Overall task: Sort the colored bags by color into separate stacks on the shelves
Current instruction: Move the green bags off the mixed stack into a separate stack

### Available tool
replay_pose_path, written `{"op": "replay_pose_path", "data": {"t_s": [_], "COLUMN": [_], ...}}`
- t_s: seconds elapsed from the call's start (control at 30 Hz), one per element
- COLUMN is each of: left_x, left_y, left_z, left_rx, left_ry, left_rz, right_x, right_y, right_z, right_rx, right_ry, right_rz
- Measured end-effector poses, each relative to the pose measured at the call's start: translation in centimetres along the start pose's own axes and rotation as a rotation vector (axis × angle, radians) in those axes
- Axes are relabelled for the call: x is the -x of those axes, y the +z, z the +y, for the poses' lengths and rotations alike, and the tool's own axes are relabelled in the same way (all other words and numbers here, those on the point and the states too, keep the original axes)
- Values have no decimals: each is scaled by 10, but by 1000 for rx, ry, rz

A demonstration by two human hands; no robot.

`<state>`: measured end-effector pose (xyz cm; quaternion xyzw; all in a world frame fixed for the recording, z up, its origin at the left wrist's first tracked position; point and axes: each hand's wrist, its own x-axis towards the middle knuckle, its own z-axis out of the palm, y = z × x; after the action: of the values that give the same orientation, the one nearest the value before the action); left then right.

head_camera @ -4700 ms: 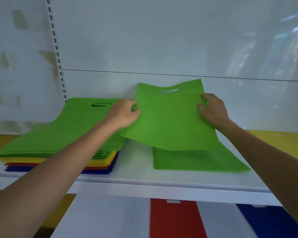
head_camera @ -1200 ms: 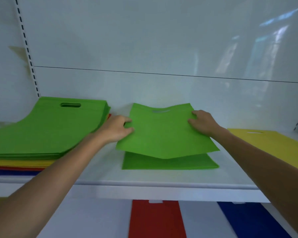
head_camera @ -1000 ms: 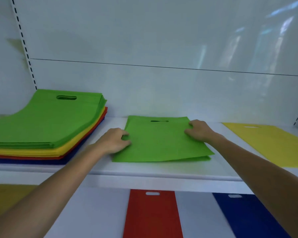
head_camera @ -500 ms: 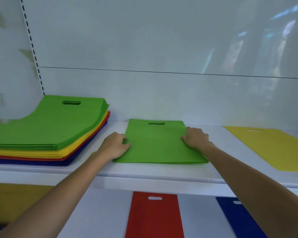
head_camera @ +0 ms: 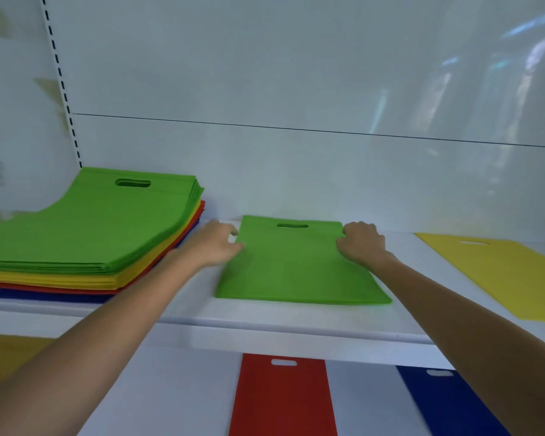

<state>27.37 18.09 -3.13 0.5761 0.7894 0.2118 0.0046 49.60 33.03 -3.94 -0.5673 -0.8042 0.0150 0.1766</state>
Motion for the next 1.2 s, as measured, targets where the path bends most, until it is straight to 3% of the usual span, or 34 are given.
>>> {"op": "replay_pose_path", "data": {"t_s": [0.3,0.7,0.87,1.07,1.2], "left_x": [-5,50,61,51,43], "left_y": [-108,-157,-160,-147,-146], "left_z": [-71,-276,-304,-303,-299], "left_rx": [46,-10,48,210,202], "left_ry": [77,-280,-327,-220,-183], "left_rz": [262,109,7,254,303], "right_x": [-11,13,16,18,13], "right_y": [-28,9,25,37,42], "right_z": [-100,-274,-310,-312,-304], "right_rx": [-162,-242,-220,-430,-437], "right_ry": [-115,-171,-160,13,108], "right_rz": [138,69,-40,18,-3]}}
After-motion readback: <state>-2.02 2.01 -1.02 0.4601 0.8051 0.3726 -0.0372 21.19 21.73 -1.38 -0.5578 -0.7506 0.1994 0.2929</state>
